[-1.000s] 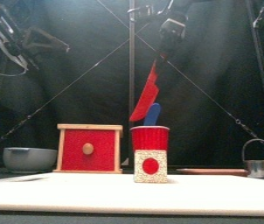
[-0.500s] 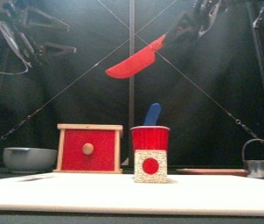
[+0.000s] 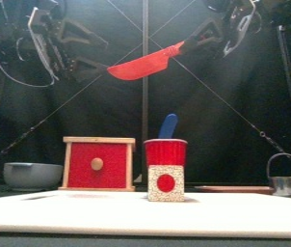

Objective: Cut the sushi into 4 pieces with the knife
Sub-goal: Grasp knife edge with left hand

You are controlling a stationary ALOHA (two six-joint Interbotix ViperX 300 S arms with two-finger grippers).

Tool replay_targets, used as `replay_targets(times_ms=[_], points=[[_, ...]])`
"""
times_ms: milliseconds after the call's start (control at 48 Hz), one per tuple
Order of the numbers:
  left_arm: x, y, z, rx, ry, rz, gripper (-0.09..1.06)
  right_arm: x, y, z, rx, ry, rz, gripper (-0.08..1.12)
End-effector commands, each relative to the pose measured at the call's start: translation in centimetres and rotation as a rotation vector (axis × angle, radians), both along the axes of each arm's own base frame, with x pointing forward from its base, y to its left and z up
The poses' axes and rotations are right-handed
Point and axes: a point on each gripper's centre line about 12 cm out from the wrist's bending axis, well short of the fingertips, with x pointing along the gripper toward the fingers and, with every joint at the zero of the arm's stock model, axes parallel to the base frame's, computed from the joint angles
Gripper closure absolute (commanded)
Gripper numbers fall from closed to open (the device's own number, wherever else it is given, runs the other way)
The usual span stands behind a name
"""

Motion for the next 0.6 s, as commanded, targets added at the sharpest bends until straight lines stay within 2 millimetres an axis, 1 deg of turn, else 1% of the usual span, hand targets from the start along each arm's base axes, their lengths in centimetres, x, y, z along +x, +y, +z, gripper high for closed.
replay_targets(times_ms=[21,188,312,458,604], points=[[1.2,0.44,0.51,0.007,-0.016,0.011,-0.02,0.07,0.03,1.07,0.001,-0.038,0.002,0.98],[1.54,1.2,-0.15,0.01,-0.014,0.035,0.0,0.06,0.08,1.01,0.001,-0.037,0.004,0.98],[1.63,1.24,-0.25,0.015,-0.026,0.035,0.05,0.02,0.03,0.89,0.001,-0.034,0.002,0.98],[1.7,1.2,-0.24,0.02,-0.029,0.031,0.17,0.06,-0.02,0.73,0.001,-0.029,0.001,0.98],[1.74,1.23,-0.23,0.023,-0.029,0.03,0.34,0.09,-0.02,0.68,0.001,-0.028,0.001,0.98]])
